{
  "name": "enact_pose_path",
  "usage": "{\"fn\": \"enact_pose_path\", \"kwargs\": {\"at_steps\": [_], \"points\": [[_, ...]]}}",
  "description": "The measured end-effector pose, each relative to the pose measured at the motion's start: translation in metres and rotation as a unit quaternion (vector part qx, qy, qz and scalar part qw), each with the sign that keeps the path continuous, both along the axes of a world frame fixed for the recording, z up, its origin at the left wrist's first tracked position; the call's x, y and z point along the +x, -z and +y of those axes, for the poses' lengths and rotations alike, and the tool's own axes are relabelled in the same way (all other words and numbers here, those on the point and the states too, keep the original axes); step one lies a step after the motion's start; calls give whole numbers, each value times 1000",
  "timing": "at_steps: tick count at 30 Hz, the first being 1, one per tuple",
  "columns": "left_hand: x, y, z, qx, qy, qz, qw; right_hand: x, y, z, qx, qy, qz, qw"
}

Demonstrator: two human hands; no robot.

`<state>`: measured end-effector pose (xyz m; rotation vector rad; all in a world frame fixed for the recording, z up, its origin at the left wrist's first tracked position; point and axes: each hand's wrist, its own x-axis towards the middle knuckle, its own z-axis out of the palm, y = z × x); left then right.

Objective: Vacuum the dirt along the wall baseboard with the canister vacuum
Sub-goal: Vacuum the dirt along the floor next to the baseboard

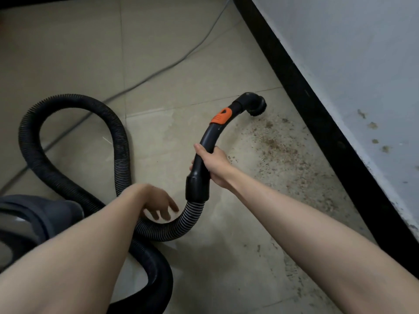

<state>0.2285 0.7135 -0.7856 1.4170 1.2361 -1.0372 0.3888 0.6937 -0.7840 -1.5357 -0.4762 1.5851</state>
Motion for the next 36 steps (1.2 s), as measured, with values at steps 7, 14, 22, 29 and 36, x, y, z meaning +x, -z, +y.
{"fn": "enact_pose_path", "kwargs": {"at_steps": [7, 14, 22, 29, 36], "points": [[63, -38, 70, 231, -420, -293, 827, -3, 4, -4, 33, -11, -24, 999], [106, -47, 81, 184, -248, -317, 897, -12, 6, 1, 14, -96, -40, 994], [102, -25, 89, 262, -250, -298, 883, 8, -1, 9, 20, -175, 62, 982], [85, -3, 99, 422, -279, -268, 820, 24, 11, 69, -3, 98, -47, 994], [84, 14, 93, 442, -289, -289, 798, 21, 24, 99, -14, 83, -45, 995]]}}
